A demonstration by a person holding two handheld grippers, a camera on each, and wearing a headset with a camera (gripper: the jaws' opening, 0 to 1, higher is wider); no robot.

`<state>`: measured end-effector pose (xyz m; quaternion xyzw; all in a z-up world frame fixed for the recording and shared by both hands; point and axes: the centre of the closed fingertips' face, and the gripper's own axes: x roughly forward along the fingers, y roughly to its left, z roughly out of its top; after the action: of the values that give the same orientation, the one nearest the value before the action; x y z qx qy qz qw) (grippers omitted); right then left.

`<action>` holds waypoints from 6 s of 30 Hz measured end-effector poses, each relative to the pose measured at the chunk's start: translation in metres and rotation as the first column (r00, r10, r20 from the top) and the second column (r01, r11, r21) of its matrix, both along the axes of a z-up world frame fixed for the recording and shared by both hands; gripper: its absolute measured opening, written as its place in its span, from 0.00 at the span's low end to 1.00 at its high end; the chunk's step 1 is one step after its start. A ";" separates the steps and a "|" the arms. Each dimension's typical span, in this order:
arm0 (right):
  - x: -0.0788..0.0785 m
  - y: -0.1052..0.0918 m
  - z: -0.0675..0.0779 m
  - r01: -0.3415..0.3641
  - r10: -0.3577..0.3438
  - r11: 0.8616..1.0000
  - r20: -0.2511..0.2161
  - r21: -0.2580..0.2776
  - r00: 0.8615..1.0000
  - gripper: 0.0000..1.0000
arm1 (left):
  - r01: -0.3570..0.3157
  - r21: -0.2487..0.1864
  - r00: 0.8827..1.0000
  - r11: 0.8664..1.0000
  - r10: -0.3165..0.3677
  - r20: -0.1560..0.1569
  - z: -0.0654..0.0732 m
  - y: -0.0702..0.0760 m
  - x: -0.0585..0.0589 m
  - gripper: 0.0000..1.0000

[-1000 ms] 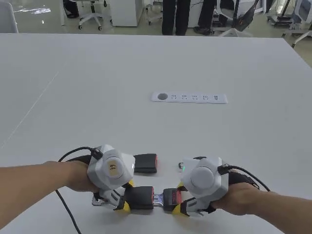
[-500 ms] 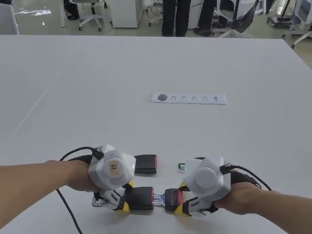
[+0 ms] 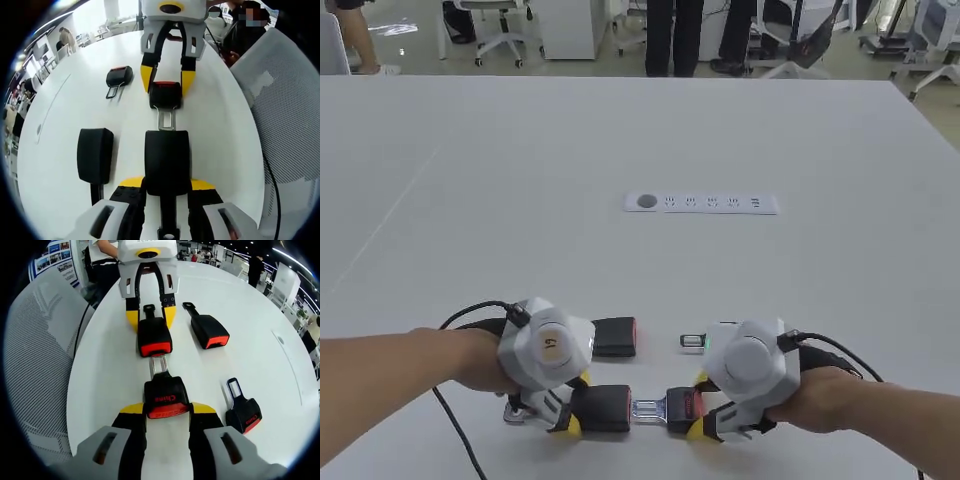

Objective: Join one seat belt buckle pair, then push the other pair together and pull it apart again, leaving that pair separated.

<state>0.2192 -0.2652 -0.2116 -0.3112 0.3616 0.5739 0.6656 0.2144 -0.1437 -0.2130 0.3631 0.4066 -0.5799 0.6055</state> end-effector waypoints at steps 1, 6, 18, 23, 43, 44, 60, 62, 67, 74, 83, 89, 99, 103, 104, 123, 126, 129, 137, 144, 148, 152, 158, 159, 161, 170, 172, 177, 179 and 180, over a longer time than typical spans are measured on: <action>0.000 -0.001 0.000 0.001 -0.001 1.000 -0.001 -0.002 1.000 0.30 | -0.002 0.000 1.000 1.000 0.002 -0.001 0.000 0.000 0.000 0.33; -0.001 -0.007 0.001 0.001 -0.001 1.000 -0.001 -0.008 1.000 0.30 | -0.001 0.003 1.000 1.000 0.001 0.000 0.000 0.000 0.000 0.33; -0.003 -0.022 0.002 0.000 0.000 1.000 -0.004 -0.024 1.000 0.30 | 0.001 0.007 1.000 1.000 -0.001 0.000 0.001 -0.001 -0.001 0.33; -0.001 -0.029 0.002 0.002 -0.002 1.000 -0.005 -0.029 1.000 0.30 | 0.003 0.009 1.000 1.000 -0.003 0.000 0.002 -0.001 -0.002 0.33; -0.007 -0.050 0.002 -0.007 0.006 0.999 -0.013 -0.043 1.000 0.31 | 0.005 0.021 1.000 1.000 -0.005 0.003 0.003 -0.003 -0.005 0.33; -0.006 -0.050 0.001 -0.008 0.007 0.999 -0.013 -0.044 1.000 0.31 | 0.005 0.022 1.000 1.000 -0.005 0.003 0.003 -0.003 -0.005 0.33; -0.005 -0.055 0.000 0.005 -0.006 0.998 -0.014 -0.058 1.000 0.33 | -0.008 0.027 1.000 1.000 0.008 0.006 0.003 -0.002 -0.005 0.34; -0.004 -0.056 -0.001 -0.002 0.001 0.998 -0.010 -0.065 1.000 0.33 | -0.017 0.030 1.000 0.999 0.017 0.007 0.004 -0.003 -0.006 0.35; -0.003 -0.056 0.000 -0.004 0.004 0.998 -0.001 -0.064 1.000 0.36 | -0.013 0.039 1.000 0.999 0.013 0.012 0.003 -0.001 -0.004 0.39; -0.003 -0.055 0.002 0.000 0.000 0.999 0.002 -0.053 1.000 0.43 | -0.021 0.040 0.999 0.999 0.020 0.025 0.005 0.003 -0.003 0.43; 0.000 -0.052 0.020 0.046 -0.046 0.999 0.007 0.007 0.999 0.48 | -0.032 0.012 0.999 0.999 0.032 0.044 0.015 0.005 -0.003 0.47; 0.009 -0.059 0.023 0.083 -0.083 0.996 0.018 0.026 0.996 0.50 | -0.084 -0.025 0.995 0.996 0.085 0.054 0.025 0.009 -0.002 0.49; 0.019 -0.074 0.030 0.127 -0.128 0.991 0.029 0.032 0.991 0.52 | -0.137 -0.049 0.987 0.989 0.140 0.074 0.039 0.018 0.011 0.52; 0.025 -0.076 0.036 0.143 -0.144 0.989 0.038 0.042 0.989 0.53 | -0.163 -0.073 0.982 0.984 0.169 0.079 0.044 0.018 0.021 0.53; 0.027 -0.078 0.036 0.145 -0.147 0.988 0.041 0.042 0.988 0.53 | -0.170 -0.079 0.981 0.982 0.176 0.080 0.045 0.018 0.023 0.53; 0.059 -0.084 0.048 0.160 -0.165 0.985 0.079 0.068 0.983 0.53 | -0.242 -0.149 0.962 0.959 0.256 0.090 0.054 0.015 0.063 0.53; 0.065 -0.084 0.046 0.145 -0.150 0.987 0.084 0.067 0.985 0.52 | -0.234 -0.145 0.964 0.961 0.248 0.092 0.055 0.012 0.067 0.53; 0.070 -0.083 0.046 0.128 -0.134 0.990 0.089 0.065 0.987 0.52 | -0.222 -0.138 0.967 0.965 0.236 0.091 0.055 0.008 0.071 0.53; 0.078 -0.079 0.044 0.076 -0.082 0.995 0.099 0.057 0.992 0.48 | -0.167 -0.093 0.980 0.982 0.176 0.091 0.049 0.008 0.081 0.51; 0.088 -0.073 0.041 0.048 -0.053 0.998 0.104 0.046 0.993 0.47 | -0.127 -0.055 0.987 0.990 0.132 0.092 0.042 0.009 0.089 0.49; 0.092 -0.069 0.037 0.031 -0.034 0.999 0.103 0.040 0.994 0.47 | -0.104 -0.038 0.990 0.994 0.107 0.088 0.038 0.007 0.090 0.47; 0.095 -0.066 0.029 0.019 -0.022 0.999 0.094 0.033 0.995 0.45 | -0.083 -0.022 0.993 0.996 0.084 0.087 0.034 0.007 0.092 0.45; 0.098 -0.062 0.019 -0.005 0.004 1.000 0.083 0.018 0.997 0.43 | -0.063 -0.018 0.995 0.998 0.065 0.080 0.031 0.003 0.094 0.42; 0.098 -0.062 0.016 -0.009 0.008 1.000 0.082 0.013 0.997 0.43 | -0.060 -0.018 0.995 0.998 0.062 0.076 0.030 0.002 0.094 0.42; 0.097 -0.061 0.016 -0.014 0.014 1.000 0.076 0.008 0.997 0.42 | -0.053 -0.012 0.996 0.998 0.054 0.074 0.028 0.001 0.094 0.41; 0.097 -0.060 0.007 -0.019 0.020 1.000 0.049 -0.012 0.999 0.38 | -0.033 0.020 0.998 0.999 0.032 0.059 0.013 0.000 0.098 0.38; 0.097 -0.060 0.004 -0.024 0.025 1.000 0.045 -0.019 0.999 0.37 | -0.032 0.024 0.998 0.999 0.030 0.051 0.012 -0.001 0.098 0.37; 0.095 -0.059 0.005 -0.015 0.016 1.000 0.038 -0.022 0.999 0.34 | -0.027 0.031 0.998 0.999 0.026 0.053 0.010 -0.004 0.097 0.36; 0.098 -0.059 0.003 -0.010 0.011 1.000 0.037 -0.018 0.999 0.32 | -0.021 0.039 0.998 0.999 0.018 0.054 0.006 -0.003 0.097 0.35; 0.099 -0.059 0.002 -0.011 0.012 1.000 0.035 -0.018 0.999 0.32 | -0.017 0.045 0.998 0.999 0.015 0.053 0.004 -0.002 0.097 0.35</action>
<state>0.3179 -0.3245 -0.2094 -0.3295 0.3532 0.5688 0.6657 0.3115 -0.1454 -0.2092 0.3887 0.4066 -0.5557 0.6122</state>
